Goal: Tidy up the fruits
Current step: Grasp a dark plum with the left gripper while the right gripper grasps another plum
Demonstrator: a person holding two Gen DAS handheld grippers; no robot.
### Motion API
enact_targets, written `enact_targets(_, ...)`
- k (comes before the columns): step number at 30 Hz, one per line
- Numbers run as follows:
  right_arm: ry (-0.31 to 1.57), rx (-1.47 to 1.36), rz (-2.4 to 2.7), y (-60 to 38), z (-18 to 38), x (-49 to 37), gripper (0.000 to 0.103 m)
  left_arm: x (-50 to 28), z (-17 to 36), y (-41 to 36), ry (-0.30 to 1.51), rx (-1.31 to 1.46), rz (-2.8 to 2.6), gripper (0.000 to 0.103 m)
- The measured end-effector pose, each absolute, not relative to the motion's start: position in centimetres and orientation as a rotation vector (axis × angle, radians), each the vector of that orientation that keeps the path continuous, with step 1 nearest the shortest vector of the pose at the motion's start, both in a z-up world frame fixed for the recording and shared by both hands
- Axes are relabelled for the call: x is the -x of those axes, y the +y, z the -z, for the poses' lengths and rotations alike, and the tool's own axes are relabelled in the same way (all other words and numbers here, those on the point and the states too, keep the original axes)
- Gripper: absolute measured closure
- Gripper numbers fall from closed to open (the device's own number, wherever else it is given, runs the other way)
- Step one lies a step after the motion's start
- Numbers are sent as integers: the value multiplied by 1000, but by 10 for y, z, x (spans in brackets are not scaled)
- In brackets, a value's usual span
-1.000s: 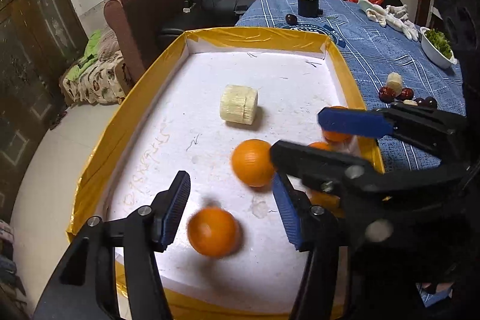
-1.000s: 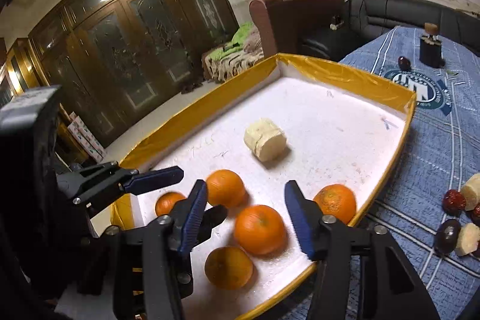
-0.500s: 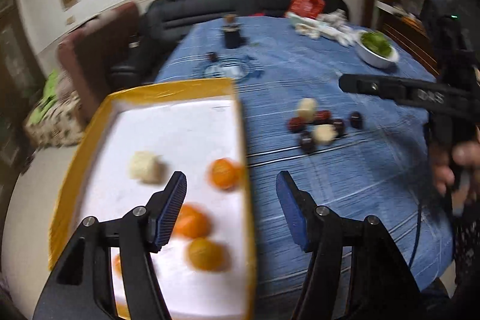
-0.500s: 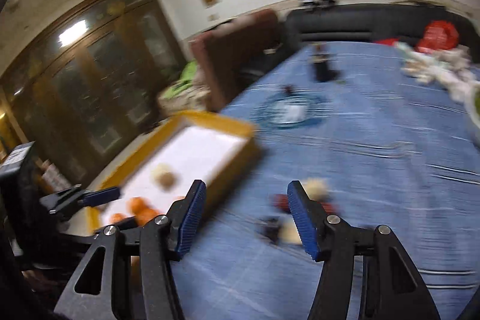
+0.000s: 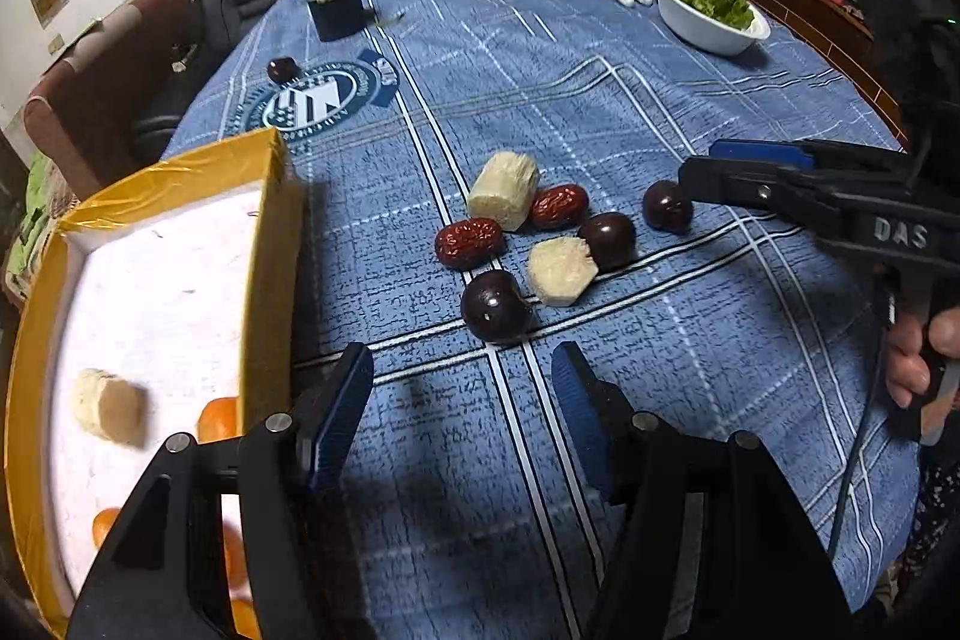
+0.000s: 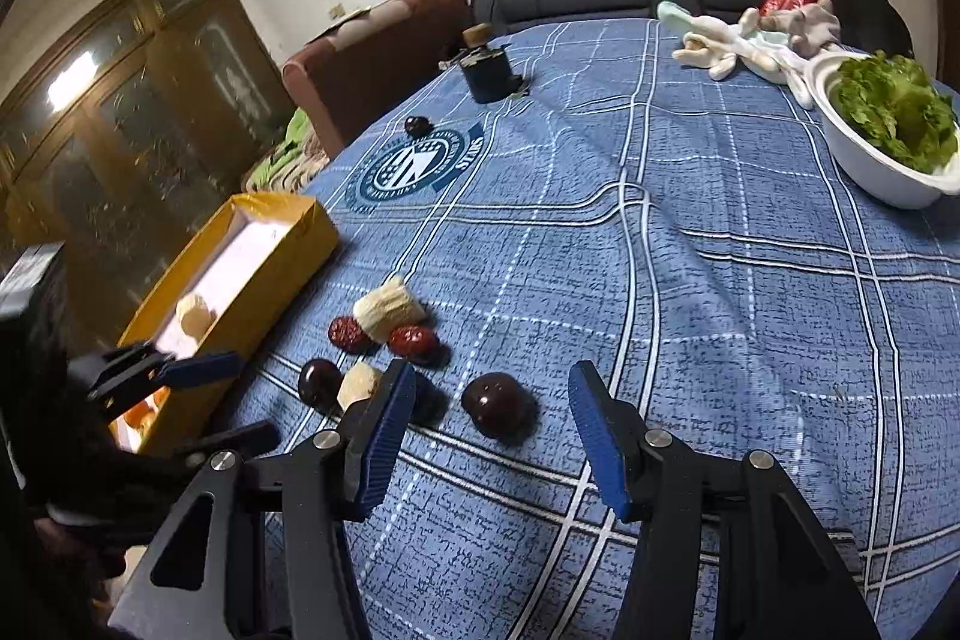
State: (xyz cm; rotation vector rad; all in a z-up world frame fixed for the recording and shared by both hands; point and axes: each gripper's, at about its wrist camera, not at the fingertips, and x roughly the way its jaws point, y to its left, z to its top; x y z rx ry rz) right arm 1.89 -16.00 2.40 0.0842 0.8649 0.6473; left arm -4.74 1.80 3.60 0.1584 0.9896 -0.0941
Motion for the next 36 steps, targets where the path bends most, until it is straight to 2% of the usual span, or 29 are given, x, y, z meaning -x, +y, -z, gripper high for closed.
enact_targets(2,876,-70,-642,-156,-21,-20,49,44,-32,19,1004,-153,91,42)
enact_targets(4,886,-42,-633,-151,-18,-19,55,41,-31,16,1003,-158,104,42)
enact_targets(13,916,47,-588,-134,-4,-20,58,28,-24,13,1005,-176,111,43)
enact_targets(18,893,92,-557,-127,-2,-18,62,26,-19,9,1000,-170,135,53)
enact_targets(20,883,114,-547,-125,-2,-17,66,25,-19,9,999,-160,146,62)
enact_targets(22,883,105,-549,-126,-2,-18,75,26,-19,8,998,-153,158,66)
enact_targets(26,888,86,-557,-129,-3,-19,77,29,-20,5,983,-163,159,77)
enact_targets(36,855,21,-575,-138,-14,-16,77,37,-23,18,972,-104,134,78)
